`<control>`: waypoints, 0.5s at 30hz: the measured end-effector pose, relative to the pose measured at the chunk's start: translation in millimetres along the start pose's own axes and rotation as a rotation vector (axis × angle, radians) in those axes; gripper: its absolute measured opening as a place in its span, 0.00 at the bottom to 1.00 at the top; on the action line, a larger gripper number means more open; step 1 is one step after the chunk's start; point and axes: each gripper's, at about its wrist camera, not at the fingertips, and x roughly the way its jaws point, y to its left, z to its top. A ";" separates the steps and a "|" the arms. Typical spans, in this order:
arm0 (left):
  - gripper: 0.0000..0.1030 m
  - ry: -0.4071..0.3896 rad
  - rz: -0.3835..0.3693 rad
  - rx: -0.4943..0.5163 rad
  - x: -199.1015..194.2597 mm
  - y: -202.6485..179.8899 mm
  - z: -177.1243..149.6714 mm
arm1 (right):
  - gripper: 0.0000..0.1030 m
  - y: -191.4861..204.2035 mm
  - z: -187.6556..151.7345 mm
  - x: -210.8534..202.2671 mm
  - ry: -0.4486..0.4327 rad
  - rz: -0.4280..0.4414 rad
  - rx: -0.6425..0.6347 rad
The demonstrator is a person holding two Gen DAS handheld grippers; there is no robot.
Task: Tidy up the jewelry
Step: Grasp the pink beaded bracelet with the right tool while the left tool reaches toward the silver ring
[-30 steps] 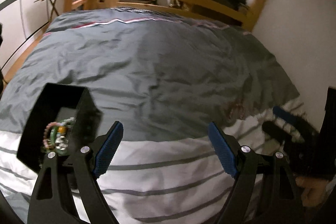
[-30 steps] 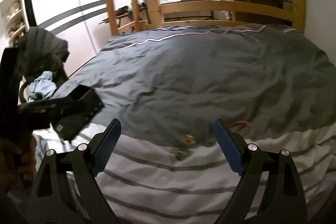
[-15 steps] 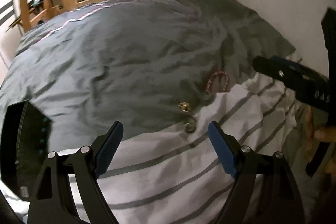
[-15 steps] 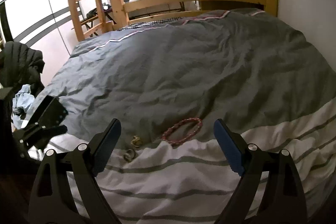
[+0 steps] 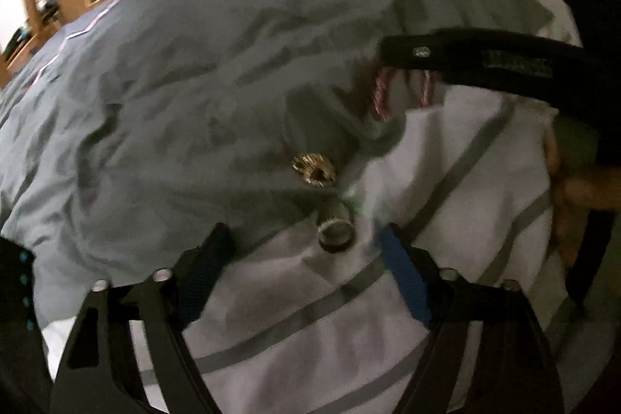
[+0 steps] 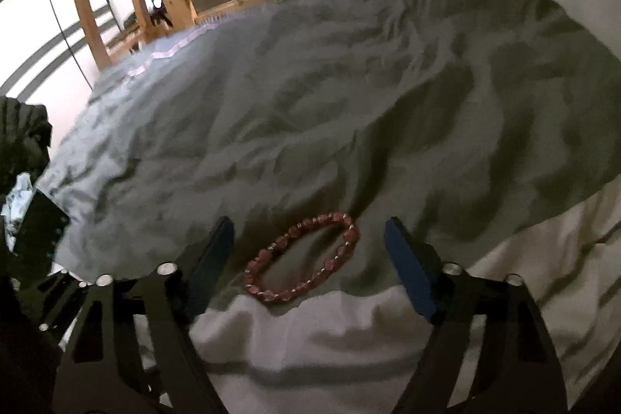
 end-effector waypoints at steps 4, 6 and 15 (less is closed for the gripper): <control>0.47 0.017 -0.042 -0.007 3.3 4.5 2.0 | 0.47 5.9 -6.7 25.1 0.036 -0.084 -0.036; 0.35 0.020 -0.069 -0.038 2.3 10.2 4.1 | 0.37 4.7 -5.0 23.3 0.025 -0.084 -0.024; 0.18 -0.005 -0.072 -0.064 -12.3 16.5 4.2 | 0.13 -9.7 1.0 -4.8 -0.068 -0.046 0.067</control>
